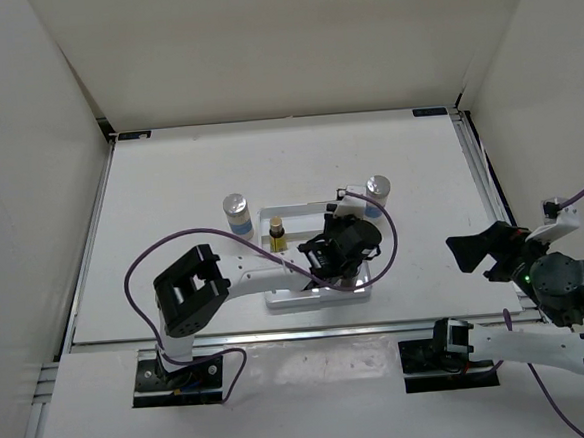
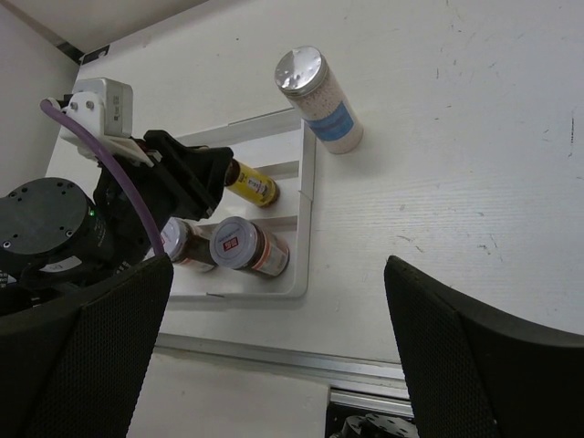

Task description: Organize the condiment bottles

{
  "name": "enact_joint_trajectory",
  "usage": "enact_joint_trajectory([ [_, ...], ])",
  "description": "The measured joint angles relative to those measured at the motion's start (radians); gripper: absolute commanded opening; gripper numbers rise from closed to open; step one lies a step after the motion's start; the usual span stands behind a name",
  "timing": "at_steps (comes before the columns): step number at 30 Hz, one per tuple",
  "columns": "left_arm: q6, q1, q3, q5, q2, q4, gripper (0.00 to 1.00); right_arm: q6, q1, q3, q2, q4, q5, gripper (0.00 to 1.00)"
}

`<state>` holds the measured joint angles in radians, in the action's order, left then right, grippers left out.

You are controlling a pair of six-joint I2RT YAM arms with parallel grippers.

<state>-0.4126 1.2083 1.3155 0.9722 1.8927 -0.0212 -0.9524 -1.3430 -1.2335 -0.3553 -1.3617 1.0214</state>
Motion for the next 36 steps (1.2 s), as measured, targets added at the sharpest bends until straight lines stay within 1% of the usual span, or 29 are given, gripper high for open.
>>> enact_joint_trajectory([
  [1,-0.003,0.0,-0.002,0.004,0.0,-0.005,0.46,0.003,0.0,0.0,-0.001,0.0,0.0,1.0],
  [2,-0.006,0.0,-0.006,0.009,0.0,-0.01,0.7,0.003,0.0,0.0,-0.003,0.0,0.0,1.0],
  [3,-0.009,0.0,-0.007,0.013,0.0,-0.011,0.83,0.005,0.0,0.0,-0.006,0.0,-0.001,1.0],
  [4,-0.01,0.0,-0.01,0.016,-0.002,-0.013,0.96,0.006,0.0,0.0,-0.011,0.0,-0.002,1.0],
  [5,-0.016,0.0,-0.013,0.02,-0.002,-0.011,1.0,0.008,0.0,0.0,-0.016,0.0,-0.002,1.0],
  [11,-0.016,0.0,-0.011,0.045,-0.027,0.031,1.0,0.013,0.0,0.0,-0.044,0.0,-0.003,1.0],
  [13,0.003,0.0,0.003,0.054,-0.051,0.068,1.0,0.013,0.0,0.0,-0.045,0.0,-0.003,1.0],
  [16,0.038,0.0,0.064,0.064,-0.108,0.156,1.0,0.013,0.0,0.0,-0.056,0.0,-0.002,1.0],
  [18,0.051,0.0,0.111,0.061,-0.17,0.229,1.0,0.013,0.001,-0.003,-0.099,-0.004,0.001,1.0],
  [20,0.061,0.0,0.148,0.049,-0.262,0.298,1.0,-0.009,0.001,-0.014,-0.179,-0.006,0.005,1.0],
  [22,0.07,0.0,0.154,0.03,-0.387,0.357,1.0,-0.031,0.001,-0.045,-0.298,-0.006,0.015,1.0],
  [23,0.072,0.0,0.152,0.025,-0.475,0.4,1.0,-0.037,0.001,-0.061,-0.351,0.0,0.02,1.0],
  [24,0.071,0.0,0.152,0.026,-0.512,0.421,1.0,-0.04,0.001,-0.084,-0.411,0.0,0.021,1.0],
  [27,0.037,-0.012,0.14,0.036,-0.716,0.547,1.0,-0.029,0.001,-0.228,-0.603,-0.009,0.016,1.0],
  [30,0.014,-0.045,0.05,0.06,-0.907,0.643,1.0,0.016,0.003,-0.41,-0.785,0.004,0.006,1.0],
  [32,0.004,-0.068,-0.045,0.085,-1.025,0.702,1.0,0.07,0.034,-0.517,-0.895,0.015,-0.013,1.0],
  [34,-0.006,-0.088,-0.143,0.09,-1.107,0.747,1.0,0.136,0.109,-0.554,-0.968,0.036,-0.044,1.0],
  [36,-0.011,-0.106,-0.229,0.088,-1.152,0.787,1.0,0.225,0.229,-0.551,-1.02,0.037,-0.119,1.0],
])
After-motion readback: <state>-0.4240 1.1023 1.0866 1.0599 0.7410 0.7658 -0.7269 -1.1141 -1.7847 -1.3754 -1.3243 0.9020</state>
